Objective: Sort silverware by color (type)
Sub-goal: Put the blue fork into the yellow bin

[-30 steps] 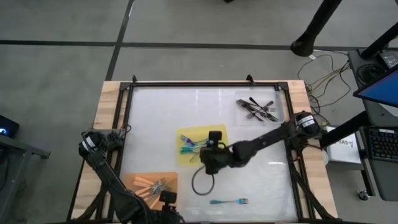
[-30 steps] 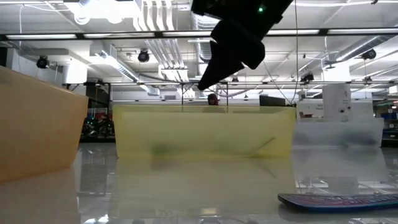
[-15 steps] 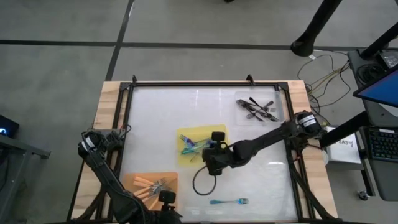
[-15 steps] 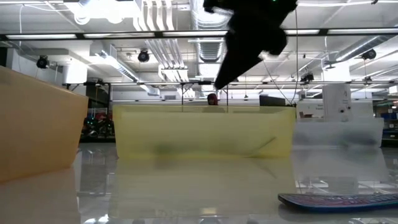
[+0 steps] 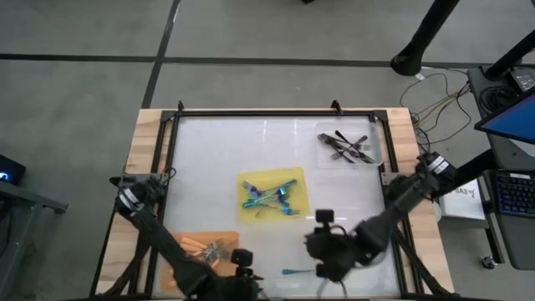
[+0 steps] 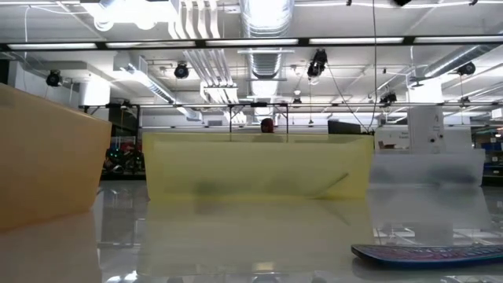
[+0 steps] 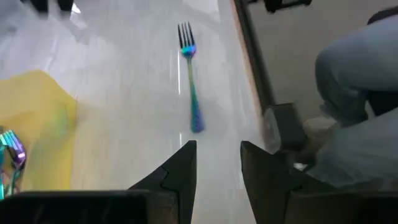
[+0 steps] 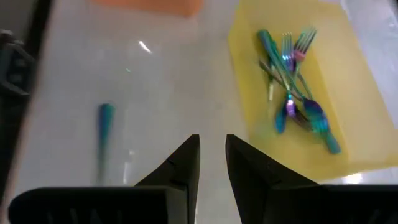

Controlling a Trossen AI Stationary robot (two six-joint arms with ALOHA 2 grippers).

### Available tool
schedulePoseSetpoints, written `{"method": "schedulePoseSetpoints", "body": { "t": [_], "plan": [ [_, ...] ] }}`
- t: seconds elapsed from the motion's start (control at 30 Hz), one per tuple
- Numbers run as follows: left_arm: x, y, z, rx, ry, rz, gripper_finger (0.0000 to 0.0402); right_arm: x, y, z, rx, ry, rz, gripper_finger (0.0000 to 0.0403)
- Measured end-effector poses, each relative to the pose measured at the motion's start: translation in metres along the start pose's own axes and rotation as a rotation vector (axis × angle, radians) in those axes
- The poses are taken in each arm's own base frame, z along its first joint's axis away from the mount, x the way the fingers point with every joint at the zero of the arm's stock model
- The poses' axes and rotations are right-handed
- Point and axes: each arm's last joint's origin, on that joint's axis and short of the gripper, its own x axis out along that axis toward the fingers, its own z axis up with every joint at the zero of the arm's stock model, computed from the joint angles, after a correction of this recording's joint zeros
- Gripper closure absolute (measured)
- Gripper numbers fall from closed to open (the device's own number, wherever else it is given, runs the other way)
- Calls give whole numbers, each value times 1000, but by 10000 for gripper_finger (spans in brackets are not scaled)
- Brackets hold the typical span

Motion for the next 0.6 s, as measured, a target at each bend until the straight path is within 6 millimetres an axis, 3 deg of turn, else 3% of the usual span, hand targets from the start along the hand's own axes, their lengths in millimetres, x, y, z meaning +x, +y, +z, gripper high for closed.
{"method": "schedulePoseSetpoints", "body": {
  "t": [0.27,0.4,0.6],
  "plan": [
    [62,31,12,11,64,-114,296,-18,38,-25,-4,-36,20,334],
    [87,50,14,26,94,-133,296,-19,44,-31,0,-28,25,333],
    [108,71,18,14,102,-141,296,-20,46,-32,0,-27,26,333]
  ]
}}
